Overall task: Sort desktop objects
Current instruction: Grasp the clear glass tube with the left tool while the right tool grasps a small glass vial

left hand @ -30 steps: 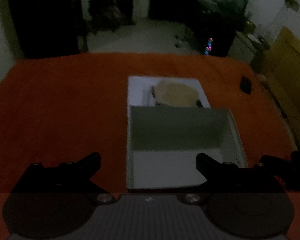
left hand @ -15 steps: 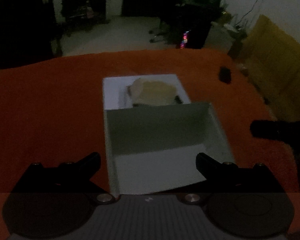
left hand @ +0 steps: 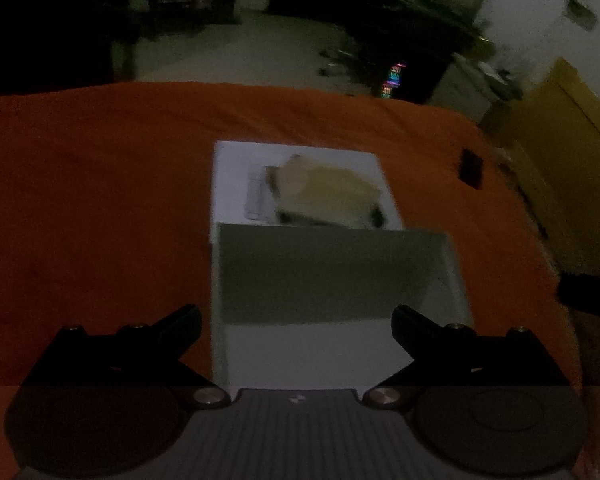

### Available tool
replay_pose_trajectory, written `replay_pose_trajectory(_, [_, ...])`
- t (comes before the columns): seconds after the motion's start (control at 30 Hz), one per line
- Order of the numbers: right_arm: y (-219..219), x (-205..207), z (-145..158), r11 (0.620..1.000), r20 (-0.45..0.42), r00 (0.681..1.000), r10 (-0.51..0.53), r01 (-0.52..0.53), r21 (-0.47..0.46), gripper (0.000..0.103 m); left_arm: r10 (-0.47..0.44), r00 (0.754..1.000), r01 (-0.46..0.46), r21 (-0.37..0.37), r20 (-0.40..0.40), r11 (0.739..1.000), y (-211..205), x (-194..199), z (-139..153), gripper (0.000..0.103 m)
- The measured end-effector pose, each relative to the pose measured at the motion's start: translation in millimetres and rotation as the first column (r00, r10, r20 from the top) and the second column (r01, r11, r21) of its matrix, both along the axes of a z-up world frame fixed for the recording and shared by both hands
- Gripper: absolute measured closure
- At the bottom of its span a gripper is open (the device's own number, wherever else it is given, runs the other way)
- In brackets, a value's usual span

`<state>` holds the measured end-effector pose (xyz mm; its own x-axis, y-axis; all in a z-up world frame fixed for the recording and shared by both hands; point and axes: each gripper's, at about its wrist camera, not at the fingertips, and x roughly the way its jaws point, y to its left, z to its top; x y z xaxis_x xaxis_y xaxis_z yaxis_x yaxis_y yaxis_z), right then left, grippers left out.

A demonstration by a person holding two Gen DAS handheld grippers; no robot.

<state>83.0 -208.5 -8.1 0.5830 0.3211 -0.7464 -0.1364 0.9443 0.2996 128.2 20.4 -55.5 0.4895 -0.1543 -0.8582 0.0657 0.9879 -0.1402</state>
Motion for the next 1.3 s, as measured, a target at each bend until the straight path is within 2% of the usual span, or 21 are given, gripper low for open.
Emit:
replay_pose_trajectory(0.1, [-0.4,5.6,0.4,1.0,0.008,1.0,0.003,-0.003,0.016,0.0,0.065,0.998,-0.065,0.046,0.0,0.997,1.7,3.4,0.1,0.0])
replay_pose_trajectory(0.23, [5.7,15.0,3.6,1.0,0.03,0.999,0.025,-0.025,-0.007,0.0,0.064,0.998,-0.064,-0.014,-0.03,0.998,6.2,13.5,-5.2,0.0])
replay_pose_trajectory(0.3, [7.4,20.4,4.9,1.0,0.048,0.999,0.011,-0.01,-0.024,0.0,0.053,0.999,-0.053,-0.034,0.009,0.998,10.9,19.0,-5.8,0.0])
replay_pose_trajectory(0.33, [7.0,22.8,5.1,1.0,0.062,0.998,-0.003,0.004,-0.023,0.0,0.04,0.999,-0.04,-0.02,0.022,0.999,11.0,22.6,-6.6,0.0])
replay_pose_trajectory(0.5, [7.1,49.2,-4.7,1.0,0.003,1.0,0.008,-0.008,0.019,0.0,0.003,0.997,-0.011,0.098,0.083,0.995,9.0,51.7,-9.8,0.0])
replay_pose_trajectory(0.57, [8.6,59.1,-8.7,1.0,-0.006,1.0,-0.023,0.023,0.018,0.0,0.012,0.995,-0.022,0.099,0.099,0.995,12.1,68.6,-12.6,0.0])
replay_pose_trajectory(0.67, [15.4,81.2,-15.5,1.0,-0.002,1.0,0.009,-0.009,-0.003,0.0,0.035,0.994,-0.043,0.069,0.104,0.997,19.5,91.5,-20.1,0.0])
replay_pose_trajectory(0.73, [18.7,99.9,-22.3,1.0,0.002,1.0,0.007,-0.007,-0.025,0.0,0.023,0.997,-0.028,0.06,0.08,0.998,21.4,108.9,-29.6,0.0])
replay_pose_trajectory(0.87, [22.8,147.5,-48.3,0.997,-0.024,0.999,0.034,-0.036,-0.065,0.0,-0.067,0.997,0.066,0.04,0.024,0.997,21.8,144.4,-55.4,0.001])
replay_pose_trajectory(0.93, [21.1,174.7,-62.4,0.996,-0.064,0.996,0.063,-0.067,-0.064,0.0,-0.063,0.998,0.063,0.035,0.0,0.997,25.5,158.3,-69.7,0.001])
replay_pose_trajectory(1.07, [0.7,217.7,-83.4,0.999,-0.063,0.997,0.04,-0.04,0.01,0.0,-0.04,0.998,0.042,0.031,-0.043,0.999,30.8,190.5,-95.2,0.002])
replay_pose_trajectory(1.17, [-9.8,242.8,-103.3,1.0,-0.09,0.996,0.026,-0.027,-0.011,0.002,-0.015,0.999,0.018,0.046,-0.052,0.999,32.5,213.3,-108.3,0.002])
replay_pose_trajectory(1.3, [-17.8,261.9,-136.9,0.998,-0.126,0.992,0.0,-0.009,-0.067,0.006,-0.033,0.997,0.038,0.061,-0.069,0.997,25.1,230.0,-126.8,0.002])
